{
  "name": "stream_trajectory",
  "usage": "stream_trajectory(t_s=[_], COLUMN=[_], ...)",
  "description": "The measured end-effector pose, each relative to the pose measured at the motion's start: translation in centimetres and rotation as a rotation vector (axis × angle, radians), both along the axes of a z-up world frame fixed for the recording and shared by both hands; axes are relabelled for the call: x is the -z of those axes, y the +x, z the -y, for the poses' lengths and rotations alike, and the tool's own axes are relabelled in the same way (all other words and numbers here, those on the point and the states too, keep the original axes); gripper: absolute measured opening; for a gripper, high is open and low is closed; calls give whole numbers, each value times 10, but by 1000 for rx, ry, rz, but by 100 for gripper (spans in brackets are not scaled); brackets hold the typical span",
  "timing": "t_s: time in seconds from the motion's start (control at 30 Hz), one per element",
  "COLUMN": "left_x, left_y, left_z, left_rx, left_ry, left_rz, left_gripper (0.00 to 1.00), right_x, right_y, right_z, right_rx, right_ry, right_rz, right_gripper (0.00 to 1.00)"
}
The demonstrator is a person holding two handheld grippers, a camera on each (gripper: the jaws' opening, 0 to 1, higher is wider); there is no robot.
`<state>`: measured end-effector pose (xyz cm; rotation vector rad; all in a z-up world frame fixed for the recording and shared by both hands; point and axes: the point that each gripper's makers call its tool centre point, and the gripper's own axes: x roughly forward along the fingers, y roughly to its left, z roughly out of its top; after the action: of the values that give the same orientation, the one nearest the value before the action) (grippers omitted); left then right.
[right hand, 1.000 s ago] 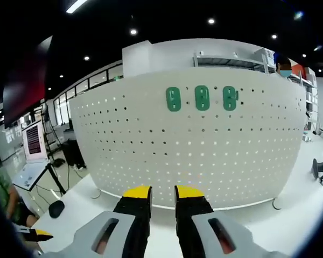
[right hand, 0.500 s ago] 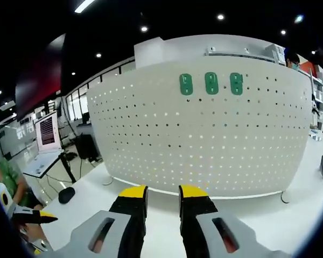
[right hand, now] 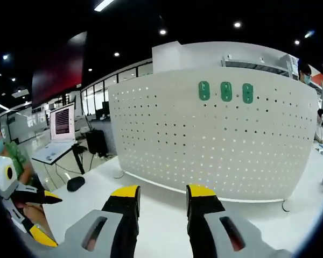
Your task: Insert the hook assembly into the mounting plate slot until the hook locks in place.
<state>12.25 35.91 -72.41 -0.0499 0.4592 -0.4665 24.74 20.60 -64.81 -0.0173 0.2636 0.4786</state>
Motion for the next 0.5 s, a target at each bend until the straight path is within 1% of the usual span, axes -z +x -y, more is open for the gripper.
stream_trajectory(t_s=[0.1,0.2,0.27,0.33,0.4,0.5], left_x=[1,3,5,6,6,7], left_y=[-1,-1,0,0,2,5], left_z=[4,8,9,10,10,13], left_rx=[1,4,-6,-14,-36,-44], left_ry=[7,13,9,10,27,22], left_rz=[-4,-12,-27,-33,-29,-28], left_gripper=[86,86,84,83,85,88], right_x=[2,1,-1,2,4,3], right_y=[-6,-14,-21,-26,-29,-34], right_z=[2,6,6,7,10,13], right_rx=[-18,-20,-41,-49,-50,-52], right_ry=[-27,-30,-28,-31,-23,-16], right_rz=[5,13,25,19,17,17], right_gripper=[35,36,38,38,38,38])
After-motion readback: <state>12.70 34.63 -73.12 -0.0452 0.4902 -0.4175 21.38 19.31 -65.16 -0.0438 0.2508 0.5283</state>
